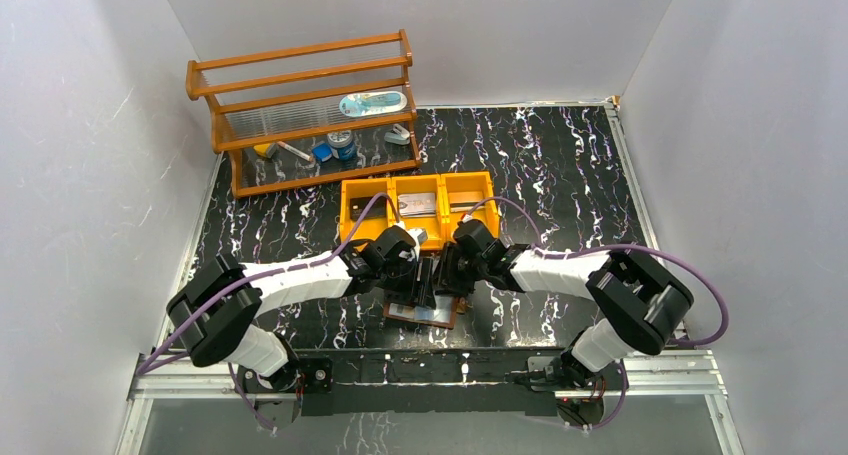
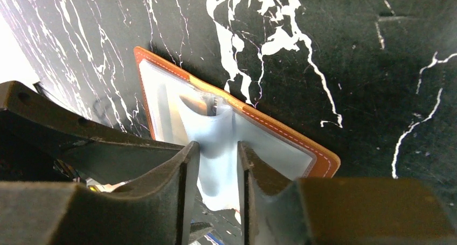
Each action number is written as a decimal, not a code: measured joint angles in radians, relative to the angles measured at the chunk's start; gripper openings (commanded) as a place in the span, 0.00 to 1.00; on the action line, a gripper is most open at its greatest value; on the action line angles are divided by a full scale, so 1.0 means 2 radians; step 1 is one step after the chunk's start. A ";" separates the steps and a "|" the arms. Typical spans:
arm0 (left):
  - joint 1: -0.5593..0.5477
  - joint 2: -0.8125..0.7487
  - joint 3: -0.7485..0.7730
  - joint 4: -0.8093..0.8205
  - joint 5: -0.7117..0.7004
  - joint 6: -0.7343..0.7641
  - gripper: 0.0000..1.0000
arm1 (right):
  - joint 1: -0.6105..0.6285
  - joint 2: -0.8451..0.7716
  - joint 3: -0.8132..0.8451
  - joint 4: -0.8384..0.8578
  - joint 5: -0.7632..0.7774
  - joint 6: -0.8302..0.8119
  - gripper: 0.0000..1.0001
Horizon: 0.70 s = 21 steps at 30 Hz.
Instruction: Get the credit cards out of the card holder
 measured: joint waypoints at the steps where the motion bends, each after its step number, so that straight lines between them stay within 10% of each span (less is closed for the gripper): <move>1: 0.000 0.000 0.000 0.000 0.000 0.000 0.57 | 0.001 0.001 0.000 0.000 0.001 -0.001 0.34; 21: -0.001 -0.052 -0.005 -0.017 -0.057 -0.002 0.63 | -0.005 -0.009 -0.050 0.068 -0.002 0.026 0.33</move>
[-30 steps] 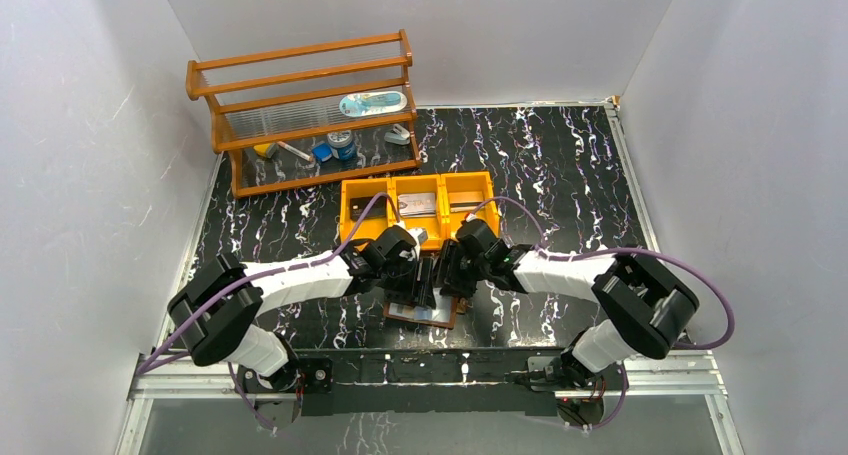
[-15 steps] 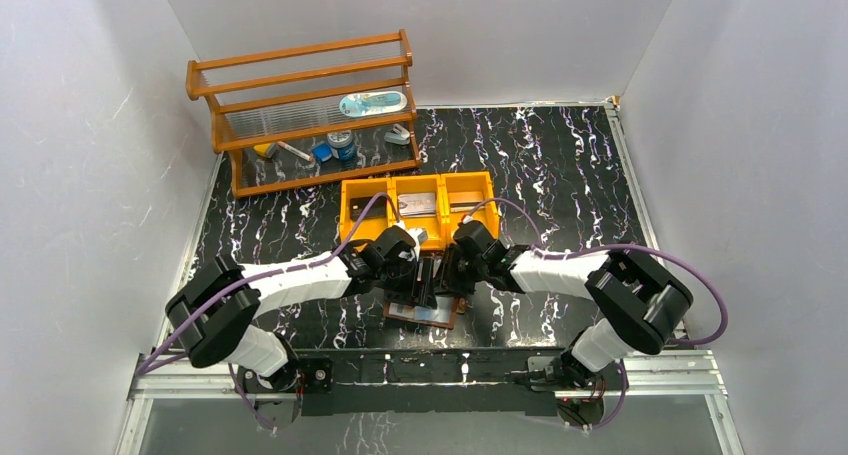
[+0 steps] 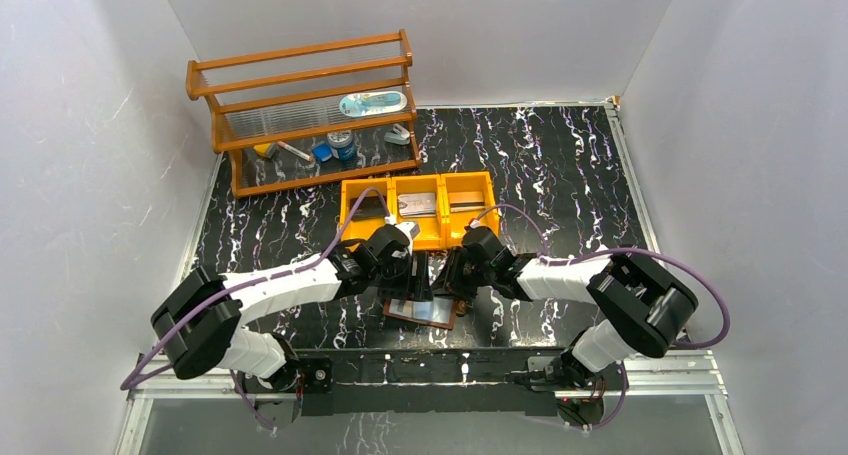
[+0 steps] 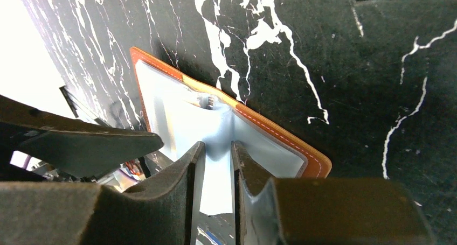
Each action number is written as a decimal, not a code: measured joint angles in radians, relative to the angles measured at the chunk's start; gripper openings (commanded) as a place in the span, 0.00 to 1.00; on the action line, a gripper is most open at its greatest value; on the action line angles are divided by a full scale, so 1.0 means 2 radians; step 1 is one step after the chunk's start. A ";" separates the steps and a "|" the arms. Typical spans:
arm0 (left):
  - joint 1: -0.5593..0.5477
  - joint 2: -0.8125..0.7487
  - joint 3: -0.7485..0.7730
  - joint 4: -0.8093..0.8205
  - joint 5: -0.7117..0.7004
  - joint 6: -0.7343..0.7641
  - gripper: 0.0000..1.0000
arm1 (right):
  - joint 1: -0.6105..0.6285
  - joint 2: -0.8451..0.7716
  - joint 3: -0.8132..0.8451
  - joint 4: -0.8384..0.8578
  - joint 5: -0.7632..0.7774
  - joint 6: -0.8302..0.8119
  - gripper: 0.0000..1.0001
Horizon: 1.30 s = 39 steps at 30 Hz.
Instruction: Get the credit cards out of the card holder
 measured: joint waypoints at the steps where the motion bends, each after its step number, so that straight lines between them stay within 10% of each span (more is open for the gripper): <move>1: 0.000 0.005 0.000 0.001 0.003 0.000 0.63 | -0.002 0.000 -0.003 0.005 -0.001 0.003 0.33; 21: 0.000 0.040 -0.006 0.043 0.061 -0.017 0.60 | -0.009 -0.027 -0.044 0.049 -0.006 0.041 0.47; 39: 0.000 0.090 0.014 0.109 0.123 -0.027 0.61 | -0.024 -0.250 -0.079 -0.104 0.104 0.068 0.51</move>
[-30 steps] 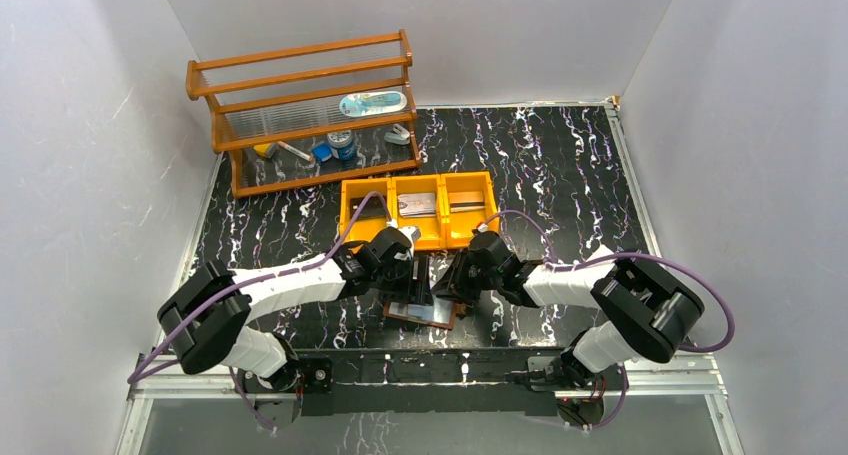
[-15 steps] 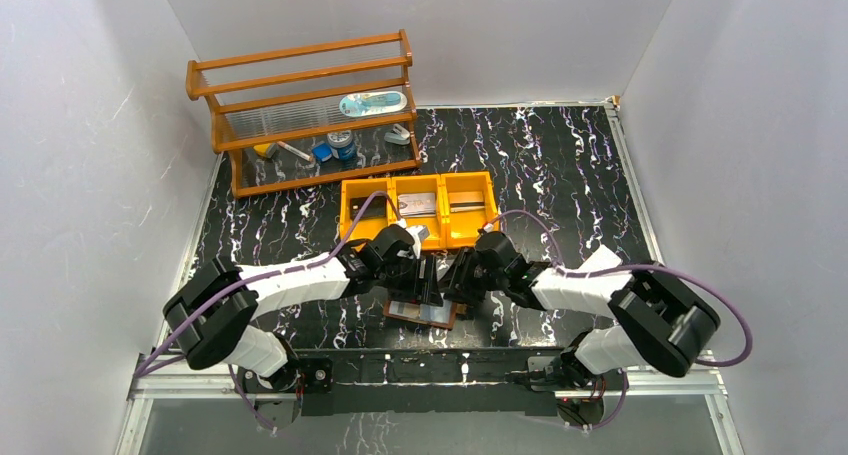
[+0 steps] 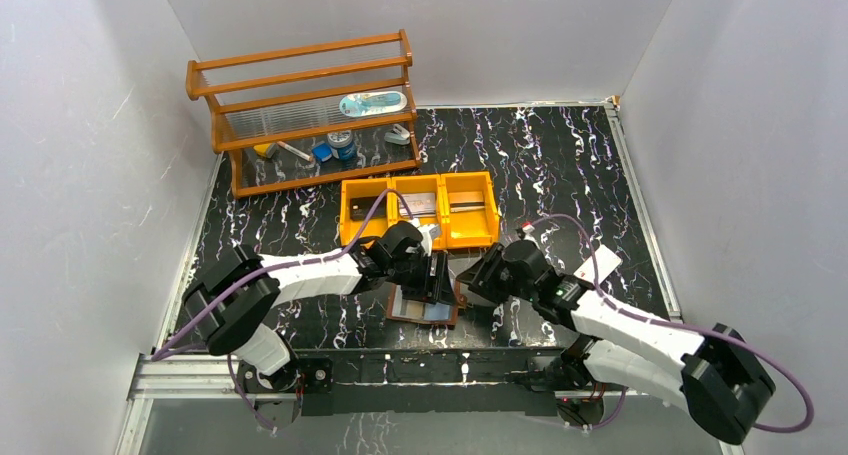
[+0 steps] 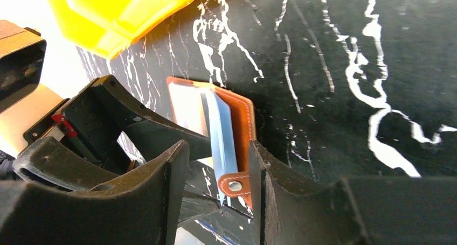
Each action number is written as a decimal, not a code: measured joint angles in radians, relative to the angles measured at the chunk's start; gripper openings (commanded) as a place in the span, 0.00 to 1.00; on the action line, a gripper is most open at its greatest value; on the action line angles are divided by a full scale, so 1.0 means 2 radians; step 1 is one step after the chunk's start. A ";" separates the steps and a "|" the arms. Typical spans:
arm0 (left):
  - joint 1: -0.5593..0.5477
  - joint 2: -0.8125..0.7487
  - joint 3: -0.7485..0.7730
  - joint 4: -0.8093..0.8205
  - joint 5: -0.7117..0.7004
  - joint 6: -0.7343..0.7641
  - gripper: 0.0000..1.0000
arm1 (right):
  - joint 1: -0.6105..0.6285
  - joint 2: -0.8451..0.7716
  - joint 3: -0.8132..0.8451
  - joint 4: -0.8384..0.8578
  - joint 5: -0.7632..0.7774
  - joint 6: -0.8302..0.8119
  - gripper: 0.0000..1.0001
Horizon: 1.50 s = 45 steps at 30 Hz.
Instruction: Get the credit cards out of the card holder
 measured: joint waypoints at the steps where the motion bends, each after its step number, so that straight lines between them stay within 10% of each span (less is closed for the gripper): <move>1: 0.000 0.004 0.000 0.008 0.006 -0.004 0.61 | 0.000 -0.013 -0.006 -0.006 0.008 0.005 0.50; 14: -0.007 0.043 0.000 0.041 0.017 -0.020 0.53 | 0.000 -0.079 -0.053 -0.045 0.045 0.021 0.38; 45: -0.009 -0.220 -0.013 -0.225 -0.274 -0.007 0.58 | 0.021 0.152 0.125 -0.013 -0.101 -0.080 0.44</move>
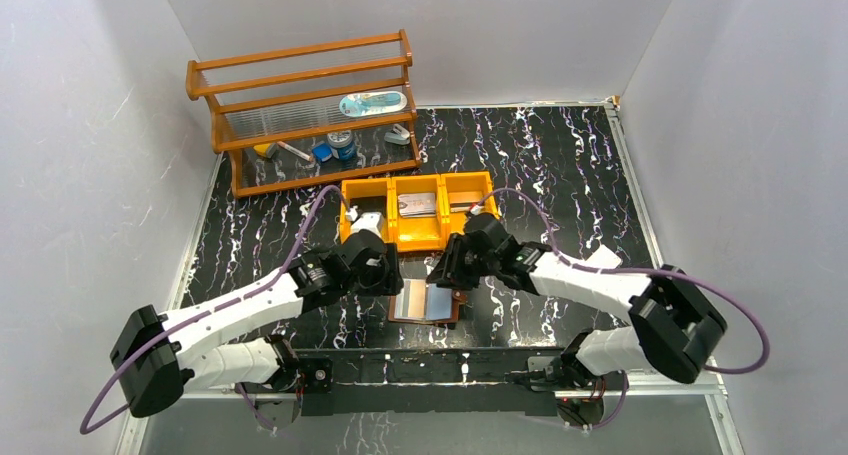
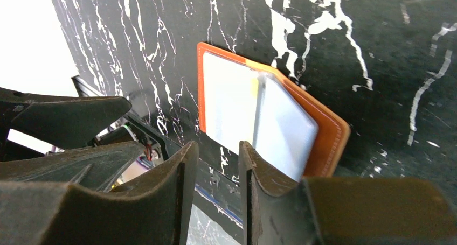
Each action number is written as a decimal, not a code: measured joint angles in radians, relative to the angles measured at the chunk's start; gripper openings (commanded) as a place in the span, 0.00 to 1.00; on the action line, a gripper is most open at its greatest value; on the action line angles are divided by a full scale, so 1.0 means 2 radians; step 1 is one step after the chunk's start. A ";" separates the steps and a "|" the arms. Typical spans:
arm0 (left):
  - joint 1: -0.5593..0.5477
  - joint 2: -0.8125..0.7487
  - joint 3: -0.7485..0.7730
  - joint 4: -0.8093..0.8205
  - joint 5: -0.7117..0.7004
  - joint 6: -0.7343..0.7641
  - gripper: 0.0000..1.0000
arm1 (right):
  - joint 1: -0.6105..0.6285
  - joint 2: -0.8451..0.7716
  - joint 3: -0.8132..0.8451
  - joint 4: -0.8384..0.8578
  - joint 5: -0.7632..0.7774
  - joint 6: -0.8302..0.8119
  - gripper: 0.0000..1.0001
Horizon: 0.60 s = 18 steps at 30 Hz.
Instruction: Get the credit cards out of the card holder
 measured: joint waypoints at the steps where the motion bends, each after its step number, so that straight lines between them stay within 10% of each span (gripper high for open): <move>1: 0.000 -0.007 -0.005 -0.008 -0.007 -0.004 0.58 | 0.007 0.011 0.012 -0.008 0.005 -0.004 0.45; 18: 0.000 -0.079 -0.027 -0.079 -0.094 -0.054 0.59 | 0.136 0.190 0.216 -0.190 0.179 -0.032 0.70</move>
